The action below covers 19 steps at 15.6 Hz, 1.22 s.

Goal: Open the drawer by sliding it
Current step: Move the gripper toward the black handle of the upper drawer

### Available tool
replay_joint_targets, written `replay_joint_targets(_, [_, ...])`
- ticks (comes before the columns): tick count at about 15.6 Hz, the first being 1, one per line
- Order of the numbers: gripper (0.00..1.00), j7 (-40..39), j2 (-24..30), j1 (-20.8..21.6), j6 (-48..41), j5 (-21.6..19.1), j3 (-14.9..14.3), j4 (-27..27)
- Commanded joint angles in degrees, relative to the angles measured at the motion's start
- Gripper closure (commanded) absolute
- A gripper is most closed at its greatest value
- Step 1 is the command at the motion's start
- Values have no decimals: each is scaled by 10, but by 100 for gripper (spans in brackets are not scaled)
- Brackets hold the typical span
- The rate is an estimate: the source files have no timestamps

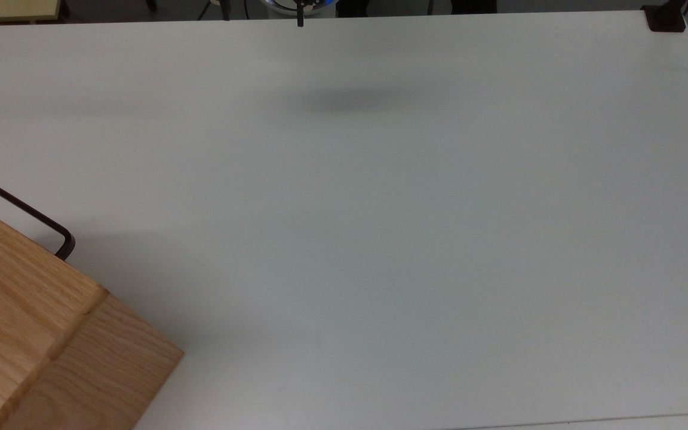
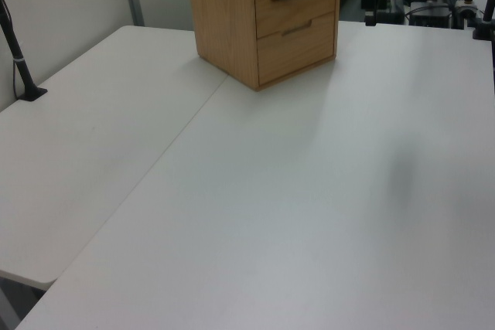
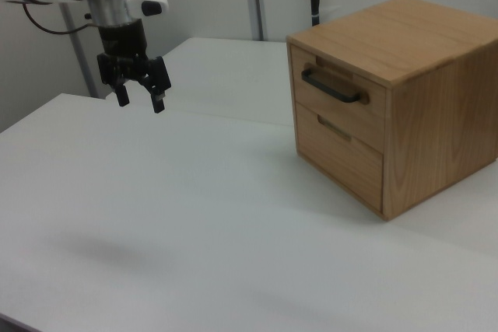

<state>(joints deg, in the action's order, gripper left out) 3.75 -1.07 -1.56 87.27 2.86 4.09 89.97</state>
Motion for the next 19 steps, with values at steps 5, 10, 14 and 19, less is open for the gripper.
replay_joint_targets(5, [0,-13,11,0,3,-10,-7,13])
replay_joint_targets(10, [0,-15,11,0,3,-11,-7,12])
replay_joint_targets(14, [0,-45,11,-1,-2,-8,-8,12])
replay_joint_targets(19, [0,-135,7,-3,4,-2,-24,4])
